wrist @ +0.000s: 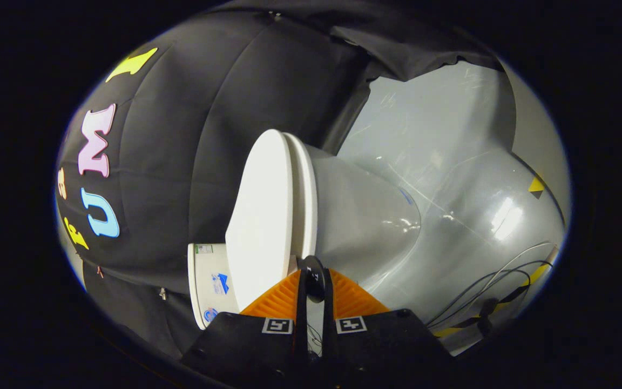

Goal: Open the toilet lid.

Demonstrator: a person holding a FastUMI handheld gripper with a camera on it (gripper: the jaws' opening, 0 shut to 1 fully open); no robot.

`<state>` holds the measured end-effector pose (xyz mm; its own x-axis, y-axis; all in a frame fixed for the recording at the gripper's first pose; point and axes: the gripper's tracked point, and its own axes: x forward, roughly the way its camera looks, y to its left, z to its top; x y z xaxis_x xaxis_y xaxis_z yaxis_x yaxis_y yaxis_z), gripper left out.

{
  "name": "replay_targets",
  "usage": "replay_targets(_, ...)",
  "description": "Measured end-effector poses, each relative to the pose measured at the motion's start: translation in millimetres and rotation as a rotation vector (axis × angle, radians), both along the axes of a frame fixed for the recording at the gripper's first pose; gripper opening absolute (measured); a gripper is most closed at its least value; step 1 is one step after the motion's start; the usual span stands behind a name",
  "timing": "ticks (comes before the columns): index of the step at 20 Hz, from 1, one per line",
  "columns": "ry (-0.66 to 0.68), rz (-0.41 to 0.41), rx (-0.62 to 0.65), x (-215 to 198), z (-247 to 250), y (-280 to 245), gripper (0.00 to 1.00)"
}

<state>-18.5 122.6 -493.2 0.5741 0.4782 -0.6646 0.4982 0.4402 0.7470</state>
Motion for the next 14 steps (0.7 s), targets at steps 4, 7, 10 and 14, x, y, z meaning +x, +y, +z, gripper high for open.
replay_targets(4, -0.053, 0.082, -0.104, 1.1, 5.4, 3.4, 0.15)
replay_targets(7, -0.107, 0.107, -0.145, 6.5, 24.5, 1.3, 0.14)
replay_targets(10, -0.16, 0.141, -0.204, 13.9, 50.3, 2.2, 0.13)
replay_targets(14, -0.263, 0.175, -0.206, 23.5, 103.0, 17.2, 0.09)
